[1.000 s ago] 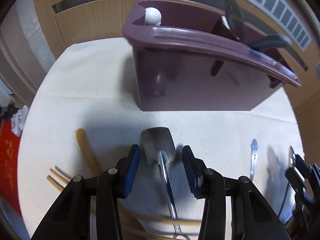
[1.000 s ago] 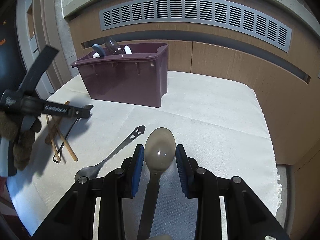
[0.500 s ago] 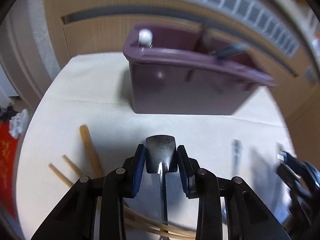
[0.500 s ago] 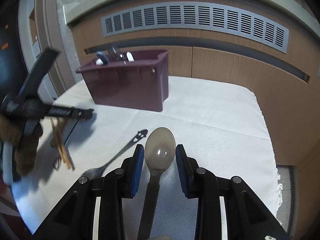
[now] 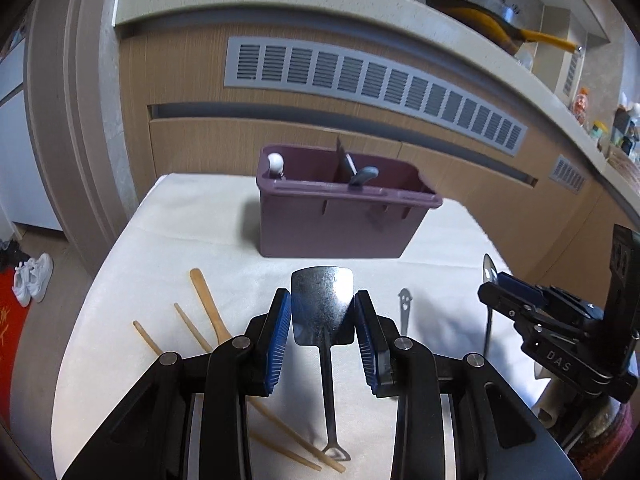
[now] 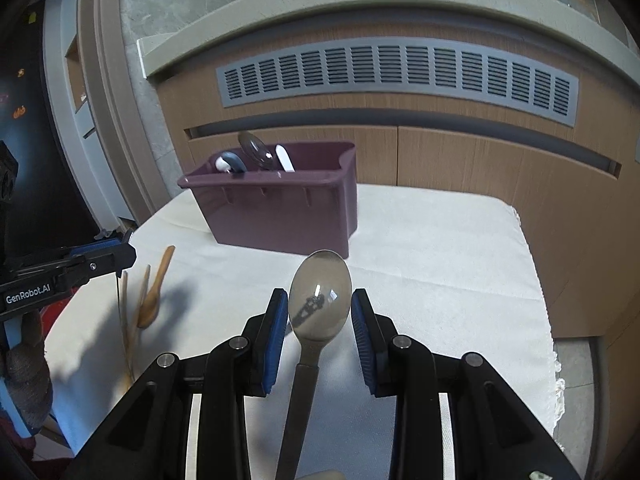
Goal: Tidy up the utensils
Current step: 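Lift the black spatula with left gripper while right gripper lifts the dark spoon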
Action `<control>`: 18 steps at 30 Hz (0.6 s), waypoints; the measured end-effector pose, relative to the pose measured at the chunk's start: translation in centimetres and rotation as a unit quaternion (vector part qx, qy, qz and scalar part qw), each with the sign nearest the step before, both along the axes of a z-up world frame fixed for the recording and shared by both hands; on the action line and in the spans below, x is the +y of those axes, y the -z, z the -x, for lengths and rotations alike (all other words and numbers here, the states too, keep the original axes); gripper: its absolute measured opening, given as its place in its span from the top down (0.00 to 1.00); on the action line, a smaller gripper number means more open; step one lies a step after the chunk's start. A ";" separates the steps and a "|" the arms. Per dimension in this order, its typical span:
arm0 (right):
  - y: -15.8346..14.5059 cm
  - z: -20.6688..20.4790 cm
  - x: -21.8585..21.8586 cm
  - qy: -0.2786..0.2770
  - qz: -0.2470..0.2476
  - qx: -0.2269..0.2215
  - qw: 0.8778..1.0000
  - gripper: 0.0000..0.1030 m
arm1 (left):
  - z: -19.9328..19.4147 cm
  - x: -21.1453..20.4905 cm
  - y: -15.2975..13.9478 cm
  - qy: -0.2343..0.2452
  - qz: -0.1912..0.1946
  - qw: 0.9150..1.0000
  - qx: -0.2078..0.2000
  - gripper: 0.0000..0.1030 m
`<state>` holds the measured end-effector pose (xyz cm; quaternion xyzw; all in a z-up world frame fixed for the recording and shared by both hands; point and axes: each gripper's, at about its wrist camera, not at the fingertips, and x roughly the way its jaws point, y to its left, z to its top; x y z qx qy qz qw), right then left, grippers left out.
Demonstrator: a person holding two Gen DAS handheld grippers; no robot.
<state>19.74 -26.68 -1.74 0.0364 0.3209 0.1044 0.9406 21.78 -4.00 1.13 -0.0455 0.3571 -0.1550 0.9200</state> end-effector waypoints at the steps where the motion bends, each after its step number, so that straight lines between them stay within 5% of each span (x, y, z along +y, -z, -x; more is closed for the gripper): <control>1: -0.3 0.1 0.1 -0.001 0.002 -0.004 1.000 0.70 | 0.1 0.3 0.0 0.000 0.002 1.000 -0.003 0.68; 18: -3.0 1.6 0.4 -0.017 -0.009 -0.035 0.999 0.71 | 1.4 1.1 -2.3 0.004 0.017 0.999 -0.030 0.85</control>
